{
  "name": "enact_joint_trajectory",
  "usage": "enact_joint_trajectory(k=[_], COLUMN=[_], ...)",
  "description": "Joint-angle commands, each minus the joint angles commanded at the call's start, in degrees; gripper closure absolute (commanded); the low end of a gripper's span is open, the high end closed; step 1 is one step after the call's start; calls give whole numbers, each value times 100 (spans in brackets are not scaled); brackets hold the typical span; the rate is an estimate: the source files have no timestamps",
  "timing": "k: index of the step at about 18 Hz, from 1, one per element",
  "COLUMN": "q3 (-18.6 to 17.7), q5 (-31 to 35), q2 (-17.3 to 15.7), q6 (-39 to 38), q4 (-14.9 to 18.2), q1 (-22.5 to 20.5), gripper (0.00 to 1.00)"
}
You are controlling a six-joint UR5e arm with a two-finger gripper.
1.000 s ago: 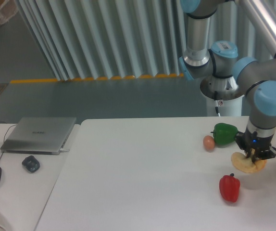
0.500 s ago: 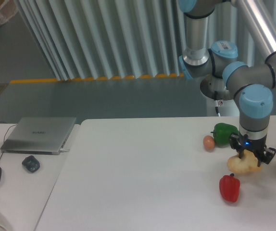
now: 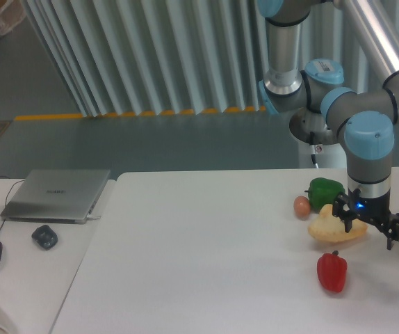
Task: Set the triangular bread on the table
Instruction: 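Lower the bread slice onto the table and open the gripper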
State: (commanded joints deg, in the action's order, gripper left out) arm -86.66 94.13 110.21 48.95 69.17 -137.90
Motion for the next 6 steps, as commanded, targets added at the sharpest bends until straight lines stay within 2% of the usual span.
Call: enact_joint_trajectory(k=[6], q3=[-17], q5=[-26], q2=[-17], q6=[71], q4=[0], q1=[9], gripper=[0])
